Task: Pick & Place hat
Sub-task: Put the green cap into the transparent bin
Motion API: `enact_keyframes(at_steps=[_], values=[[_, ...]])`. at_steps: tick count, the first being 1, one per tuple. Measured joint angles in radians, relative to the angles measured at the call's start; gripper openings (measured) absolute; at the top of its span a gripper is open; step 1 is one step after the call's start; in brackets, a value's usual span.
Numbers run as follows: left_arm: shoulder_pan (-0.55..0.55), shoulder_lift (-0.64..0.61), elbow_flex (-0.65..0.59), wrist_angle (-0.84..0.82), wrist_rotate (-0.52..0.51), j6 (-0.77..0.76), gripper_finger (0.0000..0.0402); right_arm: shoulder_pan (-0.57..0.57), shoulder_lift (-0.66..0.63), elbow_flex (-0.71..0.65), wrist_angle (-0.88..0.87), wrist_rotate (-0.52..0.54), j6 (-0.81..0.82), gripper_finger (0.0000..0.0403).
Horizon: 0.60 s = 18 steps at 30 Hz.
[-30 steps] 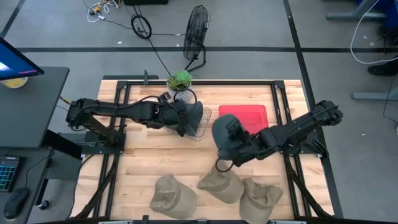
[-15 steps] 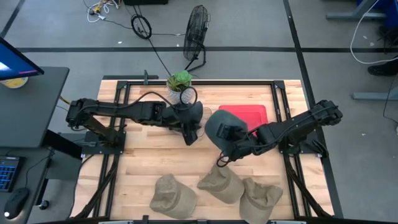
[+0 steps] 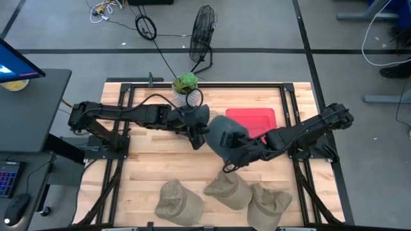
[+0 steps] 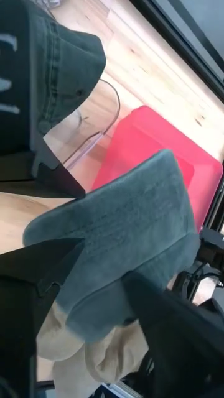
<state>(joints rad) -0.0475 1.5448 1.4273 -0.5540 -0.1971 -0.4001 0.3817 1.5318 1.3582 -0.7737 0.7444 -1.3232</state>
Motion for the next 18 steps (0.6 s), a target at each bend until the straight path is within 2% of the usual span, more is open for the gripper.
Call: enact_keyframes(at_steps=[5, 9, 18], values=[[0.001, 0.006, 0.000, -0.006, 0.044, 0.047, 0.0114, 0.000, 0.000, -0.001, 0.022, -0.003, -0.010, 0.0006], [0.001, 0.020, 0.000, -0.029, 0.049, 0.021, 0.0101, 0.007, 0.001, -0.001, -0.002, -0.007, 0.024, 0.0006], [0.026, 0.019, 0.000, -0.015, 0.075, 0.035, 0.0079, 0.025, 0.001, -0.064, 0.011, 0.064, 0.049, 0.0006]])
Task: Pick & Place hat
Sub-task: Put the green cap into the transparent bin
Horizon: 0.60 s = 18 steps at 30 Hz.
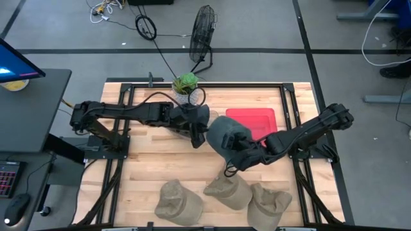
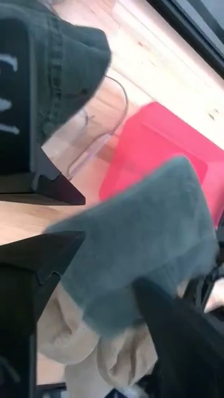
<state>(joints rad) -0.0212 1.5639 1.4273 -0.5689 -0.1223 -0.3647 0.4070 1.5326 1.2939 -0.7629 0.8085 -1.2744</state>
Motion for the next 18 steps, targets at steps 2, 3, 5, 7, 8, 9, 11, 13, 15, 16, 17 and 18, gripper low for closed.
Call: enact_keyframes(at_steps=[2, 3, 5, 7, 8, 9, 11, 13, 15, 16, 17, 18], values=[[-0.001, 0.000, 0.000, 0.034, 0.046, 0.015, 0.0081, -0.009, 0.000, -0.032, 0.024, 0.001, -0.027, 0.0006], [-0.001, 0.000, 0.000, 0.052, 0.073, 0.018, 0.0082, -0.014, 0.000, -0.052, 0.049, 0.008, -0.054, 0.0006], [0.000, 0.000, 0.000, 0.067, 0.102, 0.021, 0.0085, -0.020, 0.000, -0.093, 0.136, 0.058, -0.106, 0.0006], [0.001, 0.000, 0.000, 0.061, 0.104, 0.021, 0.0087, -0.022, 0.000, -0.120, 0.221, 0.121, -0.144, 0.0006], [0.004, 0.000, 0.000, 0.060, 0.103, 0.027, 0.0088, -0.022, 0.000, -0.132, 0.256, 0.143, -0.166, 0.0006], [0.007, 0.000, 0.000, 0.060, 0.102, 0.035, 0.0089, -0.021, 0.000, -0.141, 0.276, 0.156, -0.190, 0.0006], [0.015, 0.000, 0.000, 0.060, 0.101, 0.040, 0.0091, -0.017, 0.000, -0.151, 0.300, 0.174, -0.219, 0.0006], [0.026, 0.000, 0.000, 0.062, 0.101, 0.054, 0.0092, -0.014, -0.001, -0.151, 0.311, 0.189, -0.221, 0.0006], [0.037, 0.000, 0.000, 0.073, 0.101, 0.081, 0.0092, -0.012, 0.000, -0.151, 0.306, 0.194, -0.201, 0.0006], [0.043, 0.000, 0.000, 0.081, 0.102, 0.092, 0.0092, -0.010, 0.000, -0.151, 0.305, 0.195, -0.194, 0.0006], [0.050, -0.001, 0.000, 0.089, 0.102, 0.098, 0.0092, -0.009, 0.000, -0.151, 0.305, 0.196, -0.189, 0.0006], [0.059, -0.004, 0.000, 0.089, 0.101, 0.108, 0.0093, -0.006, 0.000, -0.151, 0.304, 0.197, -0.189, 0.0006]])
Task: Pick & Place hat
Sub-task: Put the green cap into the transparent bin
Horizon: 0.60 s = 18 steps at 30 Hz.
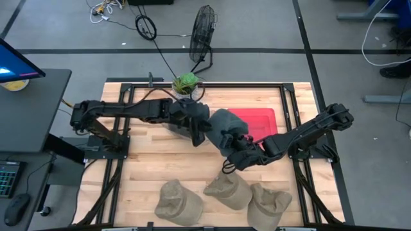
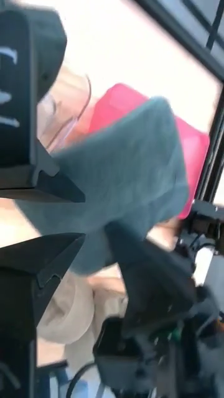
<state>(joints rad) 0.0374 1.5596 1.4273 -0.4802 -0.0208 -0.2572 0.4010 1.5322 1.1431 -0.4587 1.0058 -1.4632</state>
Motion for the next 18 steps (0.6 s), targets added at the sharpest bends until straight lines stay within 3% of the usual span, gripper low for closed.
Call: enact_keyframes(at_steps=[5, 12, 18], values=[[0.042, -0.007, 0.000, -0.019, 0.007, 0.018, 0.0106, 0.012, 0.000, 0.000, -0.001, 0.000, 0.015, 0.0006], [0.103, -0.009, 0.000, -0.011, 0.170, 0.027, 0.0145, 0.013, 0.000, 0.000, -0.001, 0.000, 0.016, 0.0006], [0.116, -0.009, 0.000, -0.023, 0.180, 0.014, 0.0173, 0.013, 0.000, 0.000, -0.006, 0.035, 0.041, 0.0006]])
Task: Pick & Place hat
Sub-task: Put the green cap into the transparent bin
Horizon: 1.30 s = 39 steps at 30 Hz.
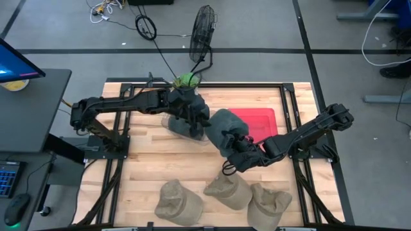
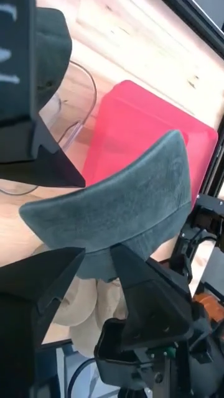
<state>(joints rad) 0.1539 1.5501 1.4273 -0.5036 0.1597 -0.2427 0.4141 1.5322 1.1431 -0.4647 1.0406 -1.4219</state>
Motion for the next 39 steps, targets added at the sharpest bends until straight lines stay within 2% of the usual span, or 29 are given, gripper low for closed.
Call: enact_keyframes(at_steps=[6, 10, 13, 16, 20, 22, 28, 34, 39], values=[[0.008, 0.015, 0.000, 0.009, 0.001, 0.000, 0.0176, -0.001, 0.000, 0.000, 0.002, 0.000, -0.003, 0.0006], [-0.002, 0.053, 0.000, 0.003, 0.040, 0.022, 0.0176, -0.009, 0.000, 0.000, 0.040, 0.000, -0.012, 0.0006], [-0.013, 0.088, 0.000, 0.008, 0.055, 0.033, 0.0165, -0.021, 0.000, 0.000, 0.059, -0.002, -0.016, 0.0006], [-0.021, 0.103, 0.000, 0.015, 0.055, 0.045, 0.0123, -0.034, 0.000, 0.000, 0.039, -0.005, 0.007, 0.0009], [-0.021, 0.105, 0.001, 0.018, 0.064, 0.052, 0.0035, -0.054, 0.000, 0.000, 0.015, -0.042, 0.097, 0.0025], [-0.019, 0.105, 0.000, 0.011, 0.059, 0.044, 0.0015, -0.066, 0.000, 0.000, 0.016, -0.070, 0.164, 0.0036], [-0.016, 0.106, 0.000, 0.003, 0.047, 0.015, 0.0022, -0.088, 0.000, 0.000, -0.039, -0.078, 0.411, 0.0085], [0.000, 0.067, -0.001, -0.052, 0.035, 0.011, 0.0011, -0.089, 0.000, 0.000, -0.211, -0.080, 0.723, 0.0146], [0.029, -0.028, -0.001, -0.187, -0.056, -0.010, 0.0020, -0.085, 0.000, 0.000, -0.369, -0.081, 1.049, 0.0177]])
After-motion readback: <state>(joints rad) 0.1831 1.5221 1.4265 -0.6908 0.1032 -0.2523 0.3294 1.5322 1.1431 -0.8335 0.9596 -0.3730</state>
